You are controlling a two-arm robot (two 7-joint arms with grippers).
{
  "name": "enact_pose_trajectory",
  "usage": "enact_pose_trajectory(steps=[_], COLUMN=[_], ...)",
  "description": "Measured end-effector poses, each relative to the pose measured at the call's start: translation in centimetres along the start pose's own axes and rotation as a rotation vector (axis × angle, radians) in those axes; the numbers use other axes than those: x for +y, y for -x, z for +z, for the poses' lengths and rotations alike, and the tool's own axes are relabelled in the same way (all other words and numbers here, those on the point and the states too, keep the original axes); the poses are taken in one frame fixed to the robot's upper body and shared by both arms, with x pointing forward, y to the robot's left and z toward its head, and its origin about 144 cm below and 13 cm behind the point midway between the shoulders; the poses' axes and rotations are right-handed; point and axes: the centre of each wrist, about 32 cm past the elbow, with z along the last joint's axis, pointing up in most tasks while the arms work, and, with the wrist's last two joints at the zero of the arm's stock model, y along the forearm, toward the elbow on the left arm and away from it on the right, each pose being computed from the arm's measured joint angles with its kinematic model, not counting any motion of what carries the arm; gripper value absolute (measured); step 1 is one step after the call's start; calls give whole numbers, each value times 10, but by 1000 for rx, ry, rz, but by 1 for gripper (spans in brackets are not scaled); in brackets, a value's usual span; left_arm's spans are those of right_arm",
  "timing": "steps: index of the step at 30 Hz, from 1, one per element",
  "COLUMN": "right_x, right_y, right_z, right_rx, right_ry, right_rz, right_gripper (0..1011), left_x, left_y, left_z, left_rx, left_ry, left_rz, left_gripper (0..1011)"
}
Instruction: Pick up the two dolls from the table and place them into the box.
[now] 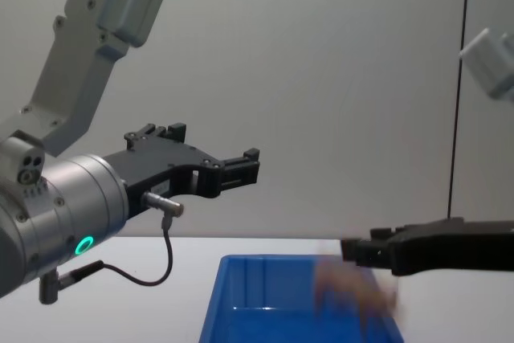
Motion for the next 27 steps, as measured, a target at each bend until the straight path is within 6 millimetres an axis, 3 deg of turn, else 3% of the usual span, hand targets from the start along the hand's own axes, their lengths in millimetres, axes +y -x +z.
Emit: enact_pose_trajectory(steps=[2, 4, 7, 10, 13, 15, 19, 27], right_x=[4, 5, 8, 8, 7, 4, -5, -24], right_y=[0, 0, -1, -3, -6, -9, -16, -28], right_z=[-1, -2, -4, -5, -5, -6, -8, -14], right_rx=[2, 2, 4, 4, 3, 4, 5, -2], right_ry=[11, 16, 25, 23, 15, 4, -21, -45], right_rz=[3, 3, 2, -1, -6, -13, -26, -42], right_gripper=[468, 574, 630, 747, 799, 899, 1001, 1001], left_x=[0, 0, 0, 0, 0, 0, 0, 0], left_y=[0, 0, 0, 0, 0, 0, 0, 0], left_z=[0, 0, 0, 0, 0, 0, 0, 0], left_rx=[0, 0, 0, 0, 0, 0, 0, 0], left_ry=[0, 0, 0, 0, 0, 0, 0, 0], left_rz=[0, 0, 0, 0, 0, 0, 0, 0], left_gripper=[1001, 1001, 1001, 1001, 1001, 1001, 1001, 1001])
